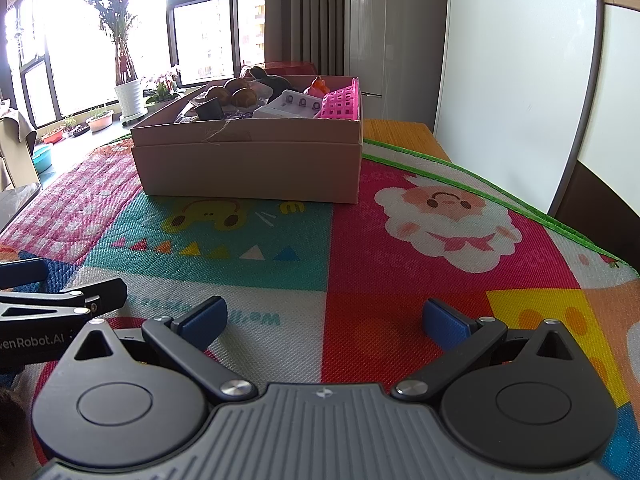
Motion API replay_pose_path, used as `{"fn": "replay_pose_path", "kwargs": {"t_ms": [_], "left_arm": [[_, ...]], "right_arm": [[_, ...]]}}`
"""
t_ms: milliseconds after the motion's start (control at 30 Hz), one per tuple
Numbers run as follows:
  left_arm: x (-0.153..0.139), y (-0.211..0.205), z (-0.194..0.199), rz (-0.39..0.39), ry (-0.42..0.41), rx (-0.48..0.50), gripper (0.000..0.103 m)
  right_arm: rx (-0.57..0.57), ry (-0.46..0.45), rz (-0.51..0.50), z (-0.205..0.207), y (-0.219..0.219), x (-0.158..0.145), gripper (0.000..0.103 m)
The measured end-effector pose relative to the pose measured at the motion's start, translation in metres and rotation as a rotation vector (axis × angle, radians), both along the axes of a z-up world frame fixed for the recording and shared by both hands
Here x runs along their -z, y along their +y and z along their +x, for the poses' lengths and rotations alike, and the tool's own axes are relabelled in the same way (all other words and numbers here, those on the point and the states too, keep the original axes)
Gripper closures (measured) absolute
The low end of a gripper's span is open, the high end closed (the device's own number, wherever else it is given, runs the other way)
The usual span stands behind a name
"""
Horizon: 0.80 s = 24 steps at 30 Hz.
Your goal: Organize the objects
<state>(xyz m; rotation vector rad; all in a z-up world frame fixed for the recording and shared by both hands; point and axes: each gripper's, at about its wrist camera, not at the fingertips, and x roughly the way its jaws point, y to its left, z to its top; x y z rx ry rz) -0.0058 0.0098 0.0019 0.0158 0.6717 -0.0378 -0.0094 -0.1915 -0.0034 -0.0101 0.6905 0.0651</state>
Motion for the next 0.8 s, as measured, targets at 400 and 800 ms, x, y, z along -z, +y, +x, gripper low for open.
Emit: {"fn": "replay_pose_path", "kwargs": {"t_ms": [400,800], "left_arm": [[0.0001,-0.0001,-0.0001,0.0,0.0,0.0,0.003],[0.0007,0.0005,0.0002,0.009,0.0,0.0,0.003]], "right_arm": [[0.0,0.0,0.0,0.0002,-0.0001,-0.0001,0.0],[0.0,0.0,0.0,0.0002,0.0,-0.0001,0.0]]}}
